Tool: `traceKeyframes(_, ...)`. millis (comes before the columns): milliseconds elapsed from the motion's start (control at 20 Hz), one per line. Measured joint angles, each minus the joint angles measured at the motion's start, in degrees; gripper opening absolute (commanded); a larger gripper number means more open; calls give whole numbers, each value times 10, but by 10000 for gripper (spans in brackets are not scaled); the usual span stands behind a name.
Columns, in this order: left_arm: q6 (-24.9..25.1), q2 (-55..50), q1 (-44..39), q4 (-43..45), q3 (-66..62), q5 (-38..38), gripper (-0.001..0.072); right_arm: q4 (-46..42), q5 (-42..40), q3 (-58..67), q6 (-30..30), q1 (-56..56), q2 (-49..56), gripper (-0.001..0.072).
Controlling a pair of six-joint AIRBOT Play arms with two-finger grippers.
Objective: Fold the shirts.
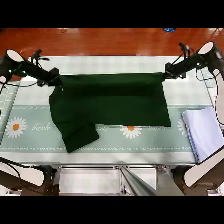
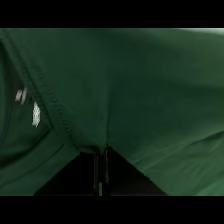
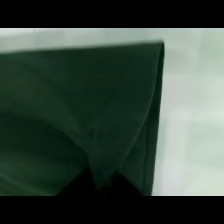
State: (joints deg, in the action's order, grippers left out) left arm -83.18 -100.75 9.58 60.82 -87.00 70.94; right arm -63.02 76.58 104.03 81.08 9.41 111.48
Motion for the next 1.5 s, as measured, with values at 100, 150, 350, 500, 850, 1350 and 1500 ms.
traceKeyframes(100, 3, -2, -1, 8, 19, 4, 283, -13, 3, -20, 0, -2, 1, 389)
traceKeyframes(150, 3, -4, -2, 14, 26, 5, 497, -19, 2, -29, 2, -4, 1, 413)
traceKeyframes(350, 4, -3, 9, 21, 19, 41, 506, -28, 19, -30, 15, 1, -5, 413)
traceKeyframes(500, 2, 25, 46, 34, 14, 97, 506, -59, 56, -24, 26, 35, -43, 412)
traceKeyframes(850, 16, 240, 191, 39, 304, 88, 506, -82, -33, -319, 52, 114, -247, 412)
traceKeyframes(1350, 78, 368, 276, -114, 585, -38, 505, 67, -156, -591, -49, 135, -413, 412)
traceKeyframes(1500, 80, 354, 240, -132, 596, -66, 505, 88, -153, -600, -54, 136, -421, 412)
